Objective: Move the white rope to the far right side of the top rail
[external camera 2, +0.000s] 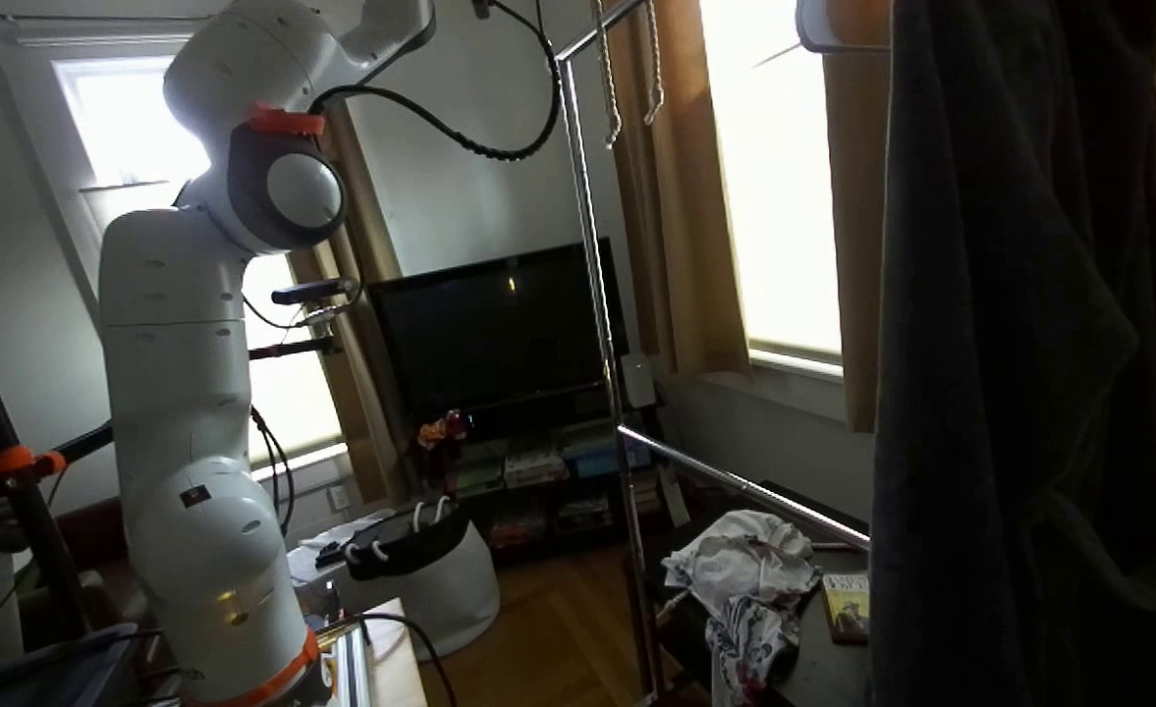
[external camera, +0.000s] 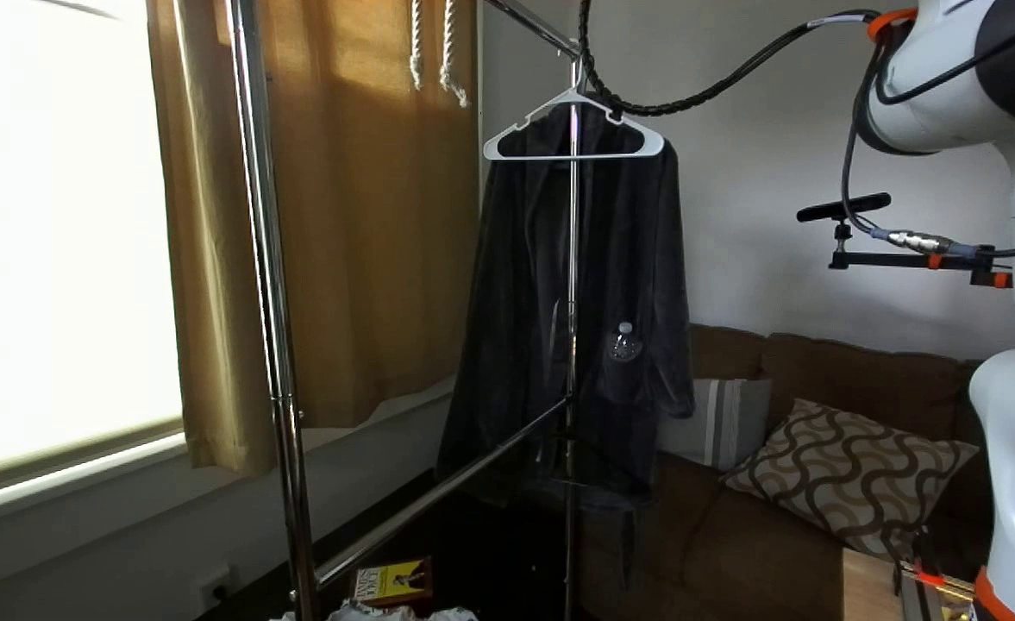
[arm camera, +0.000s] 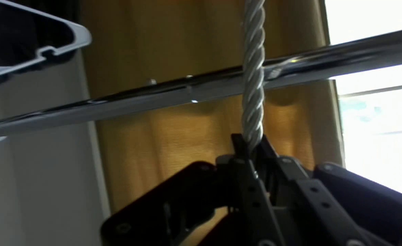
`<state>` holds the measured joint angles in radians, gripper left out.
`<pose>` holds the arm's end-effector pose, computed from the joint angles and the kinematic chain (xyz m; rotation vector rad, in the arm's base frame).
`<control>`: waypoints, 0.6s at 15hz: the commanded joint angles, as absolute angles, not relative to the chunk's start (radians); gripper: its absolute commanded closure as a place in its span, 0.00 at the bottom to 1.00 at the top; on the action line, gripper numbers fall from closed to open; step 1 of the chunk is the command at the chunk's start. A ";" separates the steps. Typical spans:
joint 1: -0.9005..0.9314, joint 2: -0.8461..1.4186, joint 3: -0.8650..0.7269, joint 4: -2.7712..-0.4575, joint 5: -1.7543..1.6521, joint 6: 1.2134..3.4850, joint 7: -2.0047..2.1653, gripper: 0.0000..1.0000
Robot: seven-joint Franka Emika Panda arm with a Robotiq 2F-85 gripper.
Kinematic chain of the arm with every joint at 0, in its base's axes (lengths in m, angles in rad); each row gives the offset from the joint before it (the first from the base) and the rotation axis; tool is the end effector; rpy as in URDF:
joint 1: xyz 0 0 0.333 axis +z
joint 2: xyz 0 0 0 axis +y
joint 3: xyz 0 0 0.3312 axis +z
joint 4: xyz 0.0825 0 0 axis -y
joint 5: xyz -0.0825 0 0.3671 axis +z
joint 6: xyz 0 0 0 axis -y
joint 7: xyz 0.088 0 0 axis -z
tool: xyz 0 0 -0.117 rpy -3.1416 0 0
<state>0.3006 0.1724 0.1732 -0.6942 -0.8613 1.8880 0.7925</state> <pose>0.4738 0.1486 0.9810 2.3443 -0.6479 1.7968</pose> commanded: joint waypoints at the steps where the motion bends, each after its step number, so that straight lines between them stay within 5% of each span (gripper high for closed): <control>1: 0.297 0.153 0.165 -0.715 -0.870 1.864 0.808 0.89; 3: 0.295 0.131 0.159 -0.747 -0.878 1.852 0.824 0.97; 9: 0.067 0.045 0.103 -0.847 -0.466 2.075 0.646 0.97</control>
